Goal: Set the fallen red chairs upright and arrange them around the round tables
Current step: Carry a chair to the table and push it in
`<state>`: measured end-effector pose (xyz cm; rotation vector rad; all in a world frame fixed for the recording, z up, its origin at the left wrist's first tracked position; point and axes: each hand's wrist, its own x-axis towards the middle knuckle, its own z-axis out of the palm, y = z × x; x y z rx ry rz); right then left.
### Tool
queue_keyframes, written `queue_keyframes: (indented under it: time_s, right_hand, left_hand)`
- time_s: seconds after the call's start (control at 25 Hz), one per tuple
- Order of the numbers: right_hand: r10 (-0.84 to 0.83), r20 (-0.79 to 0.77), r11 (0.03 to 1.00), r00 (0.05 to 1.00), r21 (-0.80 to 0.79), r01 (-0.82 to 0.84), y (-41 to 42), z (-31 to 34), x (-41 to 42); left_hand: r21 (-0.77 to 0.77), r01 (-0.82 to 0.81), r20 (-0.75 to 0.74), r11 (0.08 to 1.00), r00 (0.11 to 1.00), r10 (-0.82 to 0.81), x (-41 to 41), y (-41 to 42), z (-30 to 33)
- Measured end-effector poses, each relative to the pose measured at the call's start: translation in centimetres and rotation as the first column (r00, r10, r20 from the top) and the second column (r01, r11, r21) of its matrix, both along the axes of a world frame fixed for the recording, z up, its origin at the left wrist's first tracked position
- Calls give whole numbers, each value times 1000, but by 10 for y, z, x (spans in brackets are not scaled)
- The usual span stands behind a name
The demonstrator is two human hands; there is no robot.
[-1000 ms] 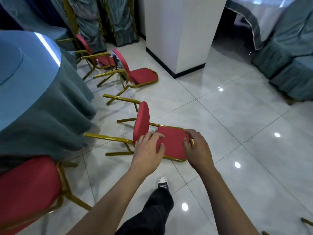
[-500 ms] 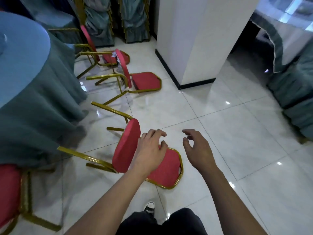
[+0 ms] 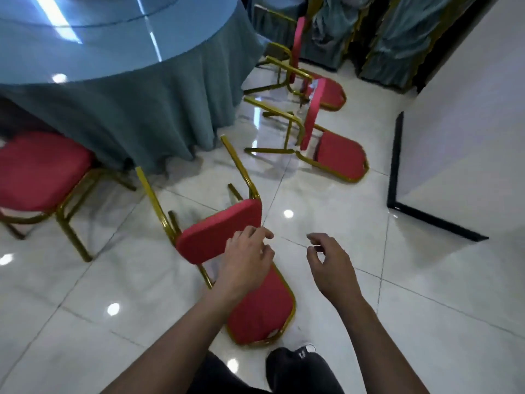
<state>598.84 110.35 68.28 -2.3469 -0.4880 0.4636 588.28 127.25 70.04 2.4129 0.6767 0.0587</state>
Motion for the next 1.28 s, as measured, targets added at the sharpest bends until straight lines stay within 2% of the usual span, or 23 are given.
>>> queue_keyframes:
  time_s: [0.24,0.44,0.6,0.68,0.88,1.0,1.12,1.2,1.28]
  right_hand:
    - [294,-125,953,947,-32,-301,-47,-38,53]
    - [343,-250,924,906,-85,-373,-77,-126,62]
    - [343,-341,905,875,-129,-405,-86,-256,59]
    - [335,-368,900,867,-148,-411,-87,-345,54]
    - [283,-275,935,919,-136,-328,-86,-595,51]
    - [190,-249,940,950,-232,-248,-90,-718,55]
    - [159,-316,938,936,-246,-242,-105,-798,56]
    - [123,-364,958,923,-200,-206,-106,-818,55]
    - [66,-393,970,917,-190,-152,-104,-812,50]
  left_hand:
    - [-55,-362,-105,931,929,355,-19,-74,-41]
    - [-85,-526,-208,846,840,501,-50,-117,-125]
    - [-167,-672,-337,721,726,599,-68,-150,-251]
    - [-188,-695,-367,694,705,606,-77,-163,-335]
    - [-221,-762,-419,608,637,647,-98,-169,-578]
    - [-204,-806,-419,555,584,695,-114,-157,-701]
    - [-250,-862,-465,442,507,726,-136,-155,-781]
    - [-347,-861,-442,371,499,745,-143,-155,-804]
    - [-374,-871,-416,320,466,781,-150,-154,-804]
